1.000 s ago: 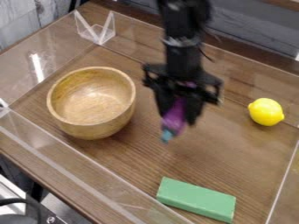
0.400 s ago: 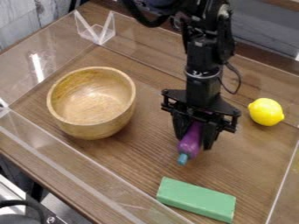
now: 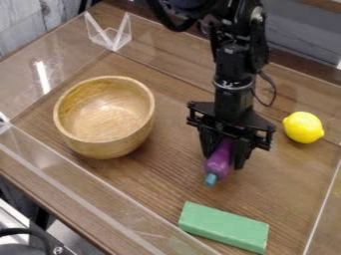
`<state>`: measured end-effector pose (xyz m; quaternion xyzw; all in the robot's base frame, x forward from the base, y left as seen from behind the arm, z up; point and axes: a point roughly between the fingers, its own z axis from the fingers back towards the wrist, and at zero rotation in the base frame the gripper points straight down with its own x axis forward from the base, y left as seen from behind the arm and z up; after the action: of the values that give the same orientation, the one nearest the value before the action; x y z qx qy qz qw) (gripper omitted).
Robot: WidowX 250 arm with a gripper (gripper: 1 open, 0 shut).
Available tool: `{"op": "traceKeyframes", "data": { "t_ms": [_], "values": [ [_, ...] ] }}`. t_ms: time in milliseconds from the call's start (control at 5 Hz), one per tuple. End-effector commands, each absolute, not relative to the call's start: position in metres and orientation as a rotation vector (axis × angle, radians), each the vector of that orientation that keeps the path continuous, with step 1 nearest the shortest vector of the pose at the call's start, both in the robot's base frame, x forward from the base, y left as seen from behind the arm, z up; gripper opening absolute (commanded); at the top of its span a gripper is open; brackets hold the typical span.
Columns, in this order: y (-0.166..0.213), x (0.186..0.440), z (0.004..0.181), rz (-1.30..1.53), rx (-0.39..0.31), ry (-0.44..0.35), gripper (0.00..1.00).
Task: Remove the purple eggplant from inside the brown bowl and put it on the table
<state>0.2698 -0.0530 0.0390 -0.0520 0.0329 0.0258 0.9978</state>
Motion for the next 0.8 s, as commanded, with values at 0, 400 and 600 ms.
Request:
{"op": "traceKeyframes", "data": {
  "t_ms": [0,400,600],
  "values": [
    [-0.0504,0.2847,0.0491,0.061,-0.116,0.011,0.00],
    [-0.0460,0.2891,0.0443,0.069,-0.117,0.012,0.00],
    [-0.0445,0.2908,0.0431,0.073,-0.117,0.012,0.00]
  ]
}}
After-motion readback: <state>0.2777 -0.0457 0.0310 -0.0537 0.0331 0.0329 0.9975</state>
